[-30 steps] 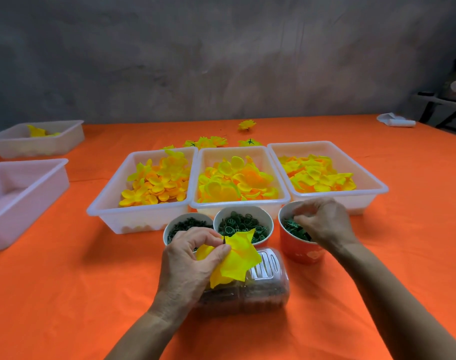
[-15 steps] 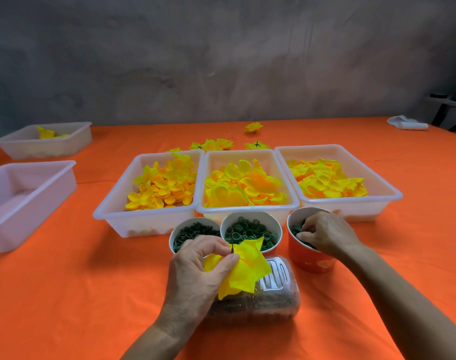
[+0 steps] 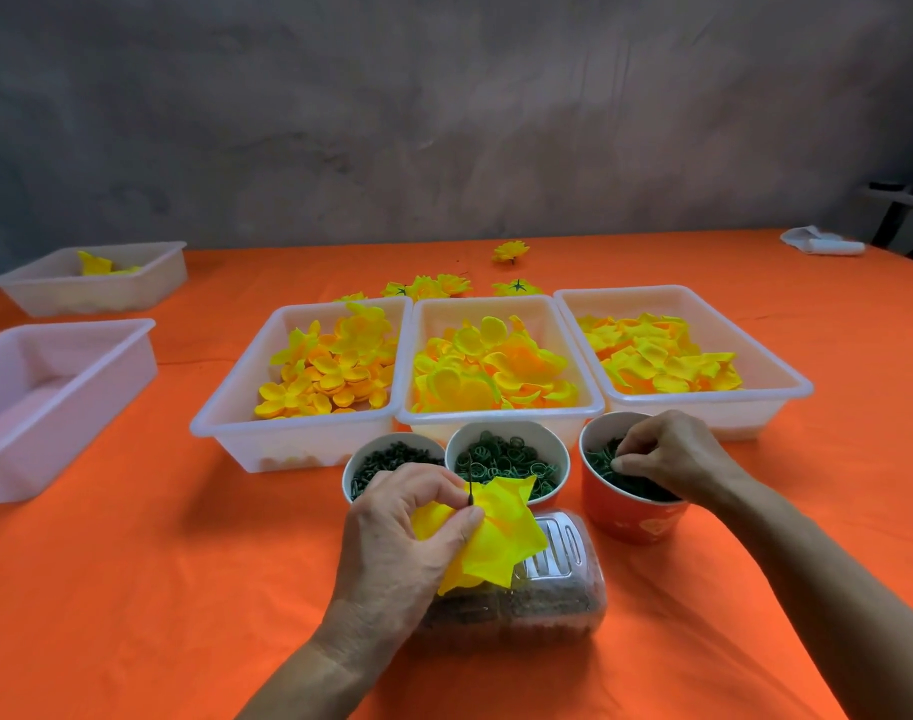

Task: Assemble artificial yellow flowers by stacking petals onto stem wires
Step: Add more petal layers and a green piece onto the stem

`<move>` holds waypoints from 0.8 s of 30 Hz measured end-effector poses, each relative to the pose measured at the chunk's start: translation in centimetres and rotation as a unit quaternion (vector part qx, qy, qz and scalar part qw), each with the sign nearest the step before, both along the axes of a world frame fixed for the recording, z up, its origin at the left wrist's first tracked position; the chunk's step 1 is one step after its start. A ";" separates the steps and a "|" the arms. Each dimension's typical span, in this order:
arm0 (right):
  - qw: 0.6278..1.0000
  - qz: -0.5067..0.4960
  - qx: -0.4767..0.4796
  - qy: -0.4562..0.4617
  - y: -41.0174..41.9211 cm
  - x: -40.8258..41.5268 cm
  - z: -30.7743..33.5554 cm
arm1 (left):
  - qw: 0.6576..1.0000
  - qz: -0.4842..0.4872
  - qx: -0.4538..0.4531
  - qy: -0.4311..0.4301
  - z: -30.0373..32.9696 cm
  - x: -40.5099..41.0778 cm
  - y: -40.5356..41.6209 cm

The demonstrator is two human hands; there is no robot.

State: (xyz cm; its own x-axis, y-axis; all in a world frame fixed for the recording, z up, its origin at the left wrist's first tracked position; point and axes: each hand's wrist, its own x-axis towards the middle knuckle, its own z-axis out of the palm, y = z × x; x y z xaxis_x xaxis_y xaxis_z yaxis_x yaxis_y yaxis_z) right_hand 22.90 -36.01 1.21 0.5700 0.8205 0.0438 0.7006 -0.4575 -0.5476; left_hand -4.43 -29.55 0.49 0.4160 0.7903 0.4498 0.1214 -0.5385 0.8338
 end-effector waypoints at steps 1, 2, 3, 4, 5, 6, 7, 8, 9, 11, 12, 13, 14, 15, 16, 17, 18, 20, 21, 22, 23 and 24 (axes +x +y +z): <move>1.000 -0.005 0.010 0.005 -0.1 0.0 0.0 | 1.000 0.001 0.002 0.002 0.0 0.0 0.0; 1.000 -0.010 0.023 0.012 -0.1 -0.1 0.0 | 1.000 0.002 0.003 0.003 0.0 0.0 0.0; 0.999 -0.014 0.037 0.019 -0.1 -0.1 0.0 | 1.000 0.001 0.002 0.001 0.0 0.1 0.0; 0.998 -0.016 0.054 0.027 -0.1 -0.1 -0.1 | 1.000 0.000 -0.001 -0.002 0.0 0.1 0.0; 0.996 -0.017 0.073 0.036 -0.2 -0.1 -0.1 | 1.000 -0.001 -0.004 -0.005 -0.1 0.1 0.0; 0.994 -0.021 0.095 0.047 -0.2 -0.1 -0.1 | 1.000 -0.001 -0.006 -0.007 -0.1 0.1 0.0; 0.990 -0.029 0.119 0.064 -0.3 -0.1 -0.2 | 1.000 -0.002 -0.008 -0.007 -0.1 0.1 0.0; 0.984 -0.038 0.147 0.091 -0.4 -0.1 -0.2 | 1.000 -0.002 -0.010 -0.009 -0.1 0.1 0.0; 0.975 -0.049 0.176 0.128 -0.4 -0.1 -0.2 | 1.000 -0.001 -0.011 -0.010 -0.2 0.1 0.1; 0.953 -0.069 0.220 0.198 -0.5 0.0 -0.4 | 1.000 0.000 -0.012 -0.011 -0.2 0.1 0.1; 0.945 -0.078 0.230 0.220 -0.5 0.0 -0.4 | 1.000 0.000 -0.011 -0.010 -0.2 0.0 0.1; 0.938 -0.087 0.236 0.238 -0.5 0.1 -0.5 | 1.000 0.000 -0.009 -0.008 -0.2 0.0 0.1; 0.931 -0.094 0.241 0.258 -0.6 0.1 -0.5 | 1.000 0.000 -0.009 -0.007 -0.3 0.0 0.1; 0.921 -0.098 0.248 0.283 -0.7 0.2 -0.5 | 1.000 0.000 -0.010 -0.007 -0.2 0.0 0.0; 0.911 -0.099 0.254 0.310 -0.7 0.2 -0.4 | 1.000 0.000 -0.012 -0.008 -0.2 0.0 0.0; 0.902 -0.099 0.258 0.332 -0.8 0.3 -0.4 | 1.000 0.000 -0.015 -0.009 -0.2 0.0 0.0; 0.898 -0.098 0.257 0.345 -0.9 0.3 -0.3 | 1.000 0.000 -0.017 -0.009 -0.2 0.0 0.0; 0.902 -0.091 0.247 0.341 -1.0 0.4 -0.2 | 1.000 0.000 -0.020 -0.008 -0.2 0.0 -0.1; 0.910 -0.088 0.240 0.327 -1.0 0.3 -0.1 | 1.000 0.001 -0.019 -0.007 -0.2 0.0 -0.1; 0.919 -0.084 0.231 0.308 -1.1 0.2 0.0 | 1.000 0.001 -0.019 -0.007 -0.2 0.0 -0.1; 0.928 -0.081 0.220 0.289 -1.0 0.1 0.0 | 1.000 0.001 -0.018 -0.006 -0.1 0.0 -0.1; 0.936 -0.080 0.208 0.273 -1.0 -0.1 0.0 | 1.000 0.002 -0.017 -0.007 -0.1 0.0 -0.1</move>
